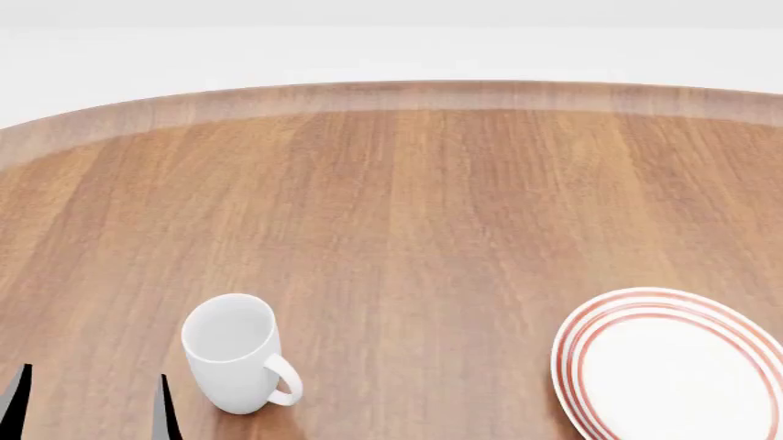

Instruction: Pick up the red mug and put it on the plate

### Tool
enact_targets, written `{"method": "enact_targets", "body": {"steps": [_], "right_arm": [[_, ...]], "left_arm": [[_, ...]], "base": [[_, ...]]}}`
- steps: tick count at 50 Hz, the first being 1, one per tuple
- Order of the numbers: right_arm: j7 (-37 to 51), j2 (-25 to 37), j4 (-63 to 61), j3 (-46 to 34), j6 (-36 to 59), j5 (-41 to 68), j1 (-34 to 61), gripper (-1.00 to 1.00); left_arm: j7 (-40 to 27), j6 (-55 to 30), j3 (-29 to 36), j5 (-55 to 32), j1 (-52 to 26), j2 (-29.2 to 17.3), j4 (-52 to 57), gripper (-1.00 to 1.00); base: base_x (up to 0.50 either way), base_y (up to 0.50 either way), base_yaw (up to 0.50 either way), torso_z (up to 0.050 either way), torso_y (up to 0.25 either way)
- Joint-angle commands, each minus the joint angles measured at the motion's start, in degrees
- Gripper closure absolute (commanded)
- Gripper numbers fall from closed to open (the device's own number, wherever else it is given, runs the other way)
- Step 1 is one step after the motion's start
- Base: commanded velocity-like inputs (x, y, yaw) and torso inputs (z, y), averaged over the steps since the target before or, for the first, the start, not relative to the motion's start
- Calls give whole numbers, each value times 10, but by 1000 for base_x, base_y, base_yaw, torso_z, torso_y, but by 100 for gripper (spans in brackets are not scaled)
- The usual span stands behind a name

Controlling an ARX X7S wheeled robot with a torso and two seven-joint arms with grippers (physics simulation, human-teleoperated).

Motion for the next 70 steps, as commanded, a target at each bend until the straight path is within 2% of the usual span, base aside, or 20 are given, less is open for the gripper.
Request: {"method": "enact_targets", "body": {"steps": [1, 14, 25, 41, 55, 67, 70], "right_arm": [[-1, -2, 7, -2, -2, 0, 2, 100], [8, 6, -9, 2, 7, 2, -1, 100], [97, 82, -270, 36, 139, -29, -51, 100], [173, 139, -485, 76, 314, -26, -52, 100], [244, 188, -626, 145, 478, 69, -14, 100], [300, 238, -701, 212, 564, 206, 34, 100], [329, 269, -710, 219, 564, 250, 49, 100]], "left_arm": [[-2, 1, 1, 0, -1, -1, -1, -100], [-4, 4, 2, 1, -1, -1, -2, -100], [-5, 7, 4, -1, -2, -2, -4, -100], [-7, 12, 6, 0, -4, -2, -6, -100], [-8, 15, 8, -2, -4, -3, -8, -100], [-10, 15, 9, -3, -5, -3, -8, -100], [-11, 15, 9, -3, -5, -3, -8, -100]], "base": [[0, 0, 0, 0, 0], [0, 0, 0, 0, 0], [0, 0, 0, 0, 0], [0, 0, 0, 0, 0], [0, 0, 0, 0, 0], [0, 0, 0, 0, 0], [0, 0, 0, 0, 0]]}}
